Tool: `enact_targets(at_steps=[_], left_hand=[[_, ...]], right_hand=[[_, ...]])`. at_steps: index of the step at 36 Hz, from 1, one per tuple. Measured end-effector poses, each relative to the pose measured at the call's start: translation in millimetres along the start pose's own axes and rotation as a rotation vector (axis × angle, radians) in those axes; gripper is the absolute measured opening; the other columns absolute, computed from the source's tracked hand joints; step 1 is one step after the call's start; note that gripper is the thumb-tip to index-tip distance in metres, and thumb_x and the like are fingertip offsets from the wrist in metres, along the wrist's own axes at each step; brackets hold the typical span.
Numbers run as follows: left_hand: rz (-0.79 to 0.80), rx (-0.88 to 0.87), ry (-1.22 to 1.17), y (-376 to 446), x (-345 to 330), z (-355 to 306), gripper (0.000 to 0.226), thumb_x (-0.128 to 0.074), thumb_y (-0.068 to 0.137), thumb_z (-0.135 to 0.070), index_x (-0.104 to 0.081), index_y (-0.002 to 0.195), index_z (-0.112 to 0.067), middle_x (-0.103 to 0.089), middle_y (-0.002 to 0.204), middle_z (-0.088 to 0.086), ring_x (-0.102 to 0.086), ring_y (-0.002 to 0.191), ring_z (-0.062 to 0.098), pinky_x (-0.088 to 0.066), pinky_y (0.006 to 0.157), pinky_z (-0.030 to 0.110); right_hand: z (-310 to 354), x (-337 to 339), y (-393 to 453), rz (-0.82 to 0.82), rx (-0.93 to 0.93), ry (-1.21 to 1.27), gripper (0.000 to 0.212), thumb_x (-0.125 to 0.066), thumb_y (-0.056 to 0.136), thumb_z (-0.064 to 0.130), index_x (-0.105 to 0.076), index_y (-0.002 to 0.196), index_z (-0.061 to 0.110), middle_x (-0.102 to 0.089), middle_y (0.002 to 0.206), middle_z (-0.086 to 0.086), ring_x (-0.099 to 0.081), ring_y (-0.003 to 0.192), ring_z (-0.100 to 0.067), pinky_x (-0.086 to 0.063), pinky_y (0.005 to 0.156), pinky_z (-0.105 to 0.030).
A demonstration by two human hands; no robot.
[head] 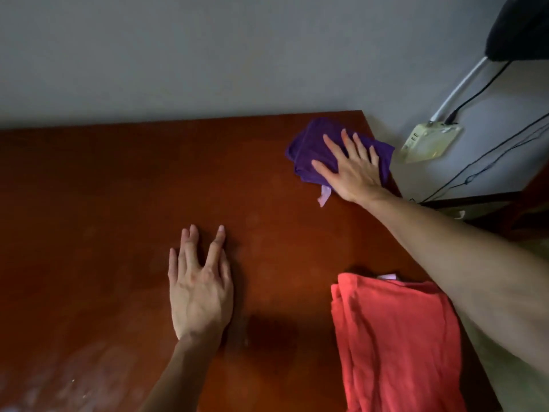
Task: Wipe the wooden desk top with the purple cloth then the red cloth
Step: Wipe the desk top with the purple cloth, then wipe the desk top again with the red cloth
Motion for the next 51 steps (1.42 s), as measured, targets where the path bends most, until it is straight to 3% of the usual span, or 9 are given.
enact_targets(at_steps=[6,15,19,22,27,36,44,47,51], left_hand=[[-0.023,-0.013,0.009,-2,0,2,0.051,-0.018,0.104,-0.038,-0.028,0.154,-0.037,-0.022,0.163,0.012,-0.005,0.154,0.019,-0.008,0.125,0.040],[-0.015,-0.017,-0.089,0,2,-1,0.049,-0.018,0.106,-0.046,-0.031,0.152,-0.036,-0.022,0.163,0.009,-0.007,0.154,0.018,-0.004,0.125,0.037],[-0.043,0.038,-0.307,3,10,5,0.059,-0.019,0.103,-0.056,-0.032,0.152,-0.025,-0.031,0.159,0.004,-0.015,0.152,0.014,-0.007,0.125,0.035],[-0.019,0.083,-0.530,-1,17,10,0.061,-0.022,0.100,-0.061,-0.033,0.151,-0.029,-0.033,0.157,0.001,-0.022,0.149,0.015,-0.014,0.123,0.037],[0.020,0.293,-1.042,-12,40,35,0.050,-0.039,0.103,-0.046,-0.042,0.146,-0.021,-0.038,0.145,0.000,-0.042,0.129,0.012,-0.029,0.106,0.024],[0.119,0.246,-0.838,-105,83,90,0.028,-0.049,0.101,-0.031,-0.060,0.125,-0.022,-0.041,0.123,-0.003,-0.050,0.111,0.018,-0.037,0.098,0.031],[0.146,0.120,-0.671,-172,82,80,0.024,-0.053,0.096,-0.022,-0.062,0.118,-0.024,-0.043,0.111,-0.002,-0.058,0.101,0.024,-0.049,0.093,0.040],[0.186,0.029,-0.637,-186,80,56,0.027,-0.049,0.094,-0.024,-0.060,0.119,-0.029,-0.043,0.107,-0.004,-0.060,0.090,0.023,-0.053,0.082,0.047],[0.166,-0.127,-0.462,-176,78,19,0.032,-0.048,0.089,-0.028,-0.061,0.118,-0.029,-0.052,0.115,0.000,-0.059,0.100,0.030,-0.051,0.081,0.047]], right_hand=[[45,-5,48,0.041,-0.070,0.038,0.081,-0.020,0.093,0.081,-0.007,0.162,0.040,0.000,0.172,-0.002,0.003,0.158,-0.026,0.002,0.124,-0.057],[72,-5,16,0.024,-0.038,0.050,0.078,-0.021,0.096,0.076,-0.008,0.162,0.036,0.001,0.172,-0.003,0.006,0.157,-0.028,0.006,0.124,-0.056],[94,-13,-35,-0.015,0.026,0.049,0.076,-0.027,0.096,0.074,-0.012,0.162,0.038,-0.004,0.172,-0.002,0.001,0.158,-0.027,0.002,0.125,-0.055],[118,-17,-90,-0.041,0.056,0.026,0.075,-0.029,0.096,0.072,-0.014,0.161,0.039,-0.006,0.172,-0.002,0.000,0.158,-0.028,0.002,0.125,-0.055],[165,-24,-196,-0.072,0.203,0.021,0.078,-0.021,0.091,0.074,-0.021,0.161,0.037,-0.015,0.170,-0.003,-0.009,0.157,-0.029,-0.005,0.125,-0.056],[166,-23,-344,-0.065,0.419,0.006,0.074,-0.035,0.098,0.067,-0.019,0.162,0.034,-0.010,0.171,-0.001,-0.002,0.158,-0.024,-0.006,0.126,-0.054],[159,-24,-374,0.079,0.418,0.005,0.077,-0.032,0.097,0.070,-0.014,0.163,0.034,-0.005,0.171,0.000,0.000,0.158,-0.026,-0.009,0.126,-0.056],[159,-15,-371,0.119,0.399,0.064,0.071,-0.027,0.097,0.066,-0.023,0.161,0.034,-0.014,0.170,-0.003,-0.014,0.157,-0.028,-0.020,0.123,-0.058],[118,25,-364,-0.120,0.165,0.166,0.054,-0.033,0.103,0.052,-0.042,0.154,0.034,-0.036,0.163,-0.002,-0.044,0.141,-0.025,-0.040,0.111,-0.049]])
Point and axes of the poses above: each hand's wrist, its own y-axis towards the middle knuckle, its own x-axis out of the back of the hand, z = x × y, the point moved 7 cm from there along y, towards the middle knuckle
